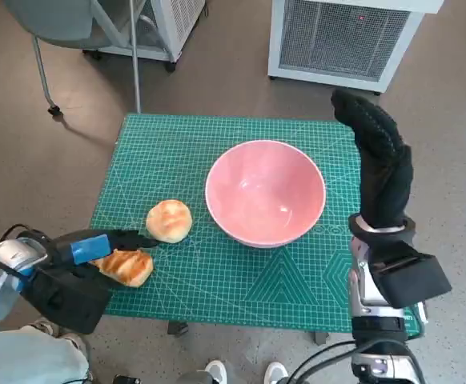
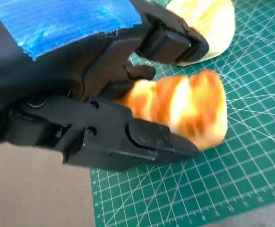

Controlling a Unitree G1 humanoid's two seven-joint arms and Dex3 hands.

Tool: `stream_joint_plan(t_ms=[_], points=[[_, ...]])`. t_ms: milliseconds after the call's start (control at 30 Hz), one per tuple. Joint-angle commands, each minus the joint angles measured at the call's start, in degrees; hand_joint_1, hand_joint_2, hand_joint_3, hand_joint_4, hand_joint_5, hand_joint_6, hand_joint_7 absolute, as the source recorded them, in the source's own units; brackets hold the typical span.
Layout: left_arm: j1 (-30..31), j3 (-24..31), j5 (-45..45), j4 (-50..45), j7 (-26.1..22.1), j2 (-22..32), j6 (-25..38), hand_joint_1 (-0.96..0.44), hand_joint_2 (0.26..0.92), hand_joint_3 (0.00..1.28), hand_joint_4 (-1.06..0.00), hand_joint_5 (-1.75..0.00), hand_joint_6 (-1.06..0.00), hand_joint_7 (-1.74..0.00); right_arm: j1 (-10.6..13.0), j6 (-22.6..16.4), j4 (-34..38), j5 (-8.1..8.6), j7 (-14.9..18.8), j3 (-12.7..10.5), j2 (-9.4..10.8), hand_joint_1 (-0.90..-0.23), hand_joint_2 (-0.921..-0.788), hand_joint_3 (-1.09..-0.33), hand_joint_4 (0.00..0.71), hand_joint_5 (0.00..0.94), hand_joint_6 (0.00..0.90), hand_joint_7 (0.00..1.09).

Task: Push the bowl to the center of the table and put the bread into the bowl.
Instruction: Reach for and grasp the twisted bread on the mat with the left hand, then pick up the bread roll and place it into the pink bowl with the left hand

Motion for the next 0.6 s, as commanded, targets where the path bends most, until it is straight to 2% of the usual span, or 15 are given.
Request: stream_joint_plan(t_ms=[33,67,100,133,167,200,233,267,400,600], points=[[0.50,-3.09,4.07,1.60,0.16,-1.09,2.13,0.02,0.898,0.02,-0.61,-0.14,-0.63,-0.17,1.45,1.05,-0.09,0.26,0.07,-0.05,-0.31,-0.499,-0.921,-0.841,0.306,0.009,-0.001,0.65],[0.33,-3.58,4.79,1.93,0.47,-1.13,2.33,0.03,0.902,0.02,-0.62,-0.18,-0.63,-0.20,1.45,1.06,-0.08,0.21,0.02,-0.05,-0.30,-0.499,-0.921,-0.841,0.306,0.009,-0.001,0.65],[0.19,-3.92,5.28,2.17,0.72,-1.16,2.45,0.14,0.909,0.09,-0.59,-0.61,-0.64,-0.31,1.45,1.07,-0.07,0.18,-0.01,-0.05,-0.28,-0.498,-0.921,-0.842,0.306,0.009,-0.001,0.65],[-0.08,-4.41,6.00,2.68,1.16,-1.20,2.44,0.22,0.913,0.14,-0.56,-0.90,-0.60,-0.45,1.46,1.06,-0.01,0.17,-0.02,-0.06,-0.28,-0.497,-0.921,-0.842,0.306,0.009,-0.001,0.65],[-0.29,-4.81,6.48,3.05,1.51,-1.21,2.45,0.17,0.915,0.15,-0.56,-0.99,-0.58,-0.60,1.46,1.06,0.02,0.18,-0.02,-0.06,-0.27,-0.497,-0.921,-0.842,0.306,0.009,-0.001,0.65],[-0.63,-5.33,7.13,3.62,2.04,-1.22,2.38,0.11,0.917,0.17,-0.56,-1.14,-0.54,-0.84,1.47,1.03,0.09,0.23,0.00,-0.08,-0.26,-0.496,-0.921,-0.842,0.306,0.009,-0.001,0.65],[-0.89,-5.71,7.59,4.05,2.45,-1.23,2.32,0.07,0.918,0.17,-0.57,-1.22,-0.53,-0.95,1.48,1.02,0.14,0.26,0.02,-0.09,-0.26,-0.495,-0.921,-0.842,0.306,0.009,-0.001,0.65],[-1.24,-6.14,8.11,4.60,3.03,-1.19,2.07,0.05,0.919,0.17,-0.58,-1.28,-0.53,-1.03,1.46,1.01,0.21,0.32,0.04,-0.11,-0.25,-0.495,-0.921,-0.842,0.306,0.009,-0.001,0.65],[-2.55,-7.36,9.13,6.56,5.17,-0.82,0.47,0.01,0.920,0.12,-0.63,-1.32,-0.59,-1.06,1.53,1.03,0.21,0.46,0.07,-0.12,-0.16,-0.495,-0.921,-0.843,0.306,0.009,-0.001,0.65],[-4.45,-6.80,6.46,7.97,6.53,0.39,-3.19,0.00,0.920,0.07,-0.69,-1.23,-0.62,-1.10,1.65,1.02,0.27,0.84,0.21,-0.15,-0.03,-0.493,-0.921,-0.844,0.305,0.009,-0.001,0.64]])
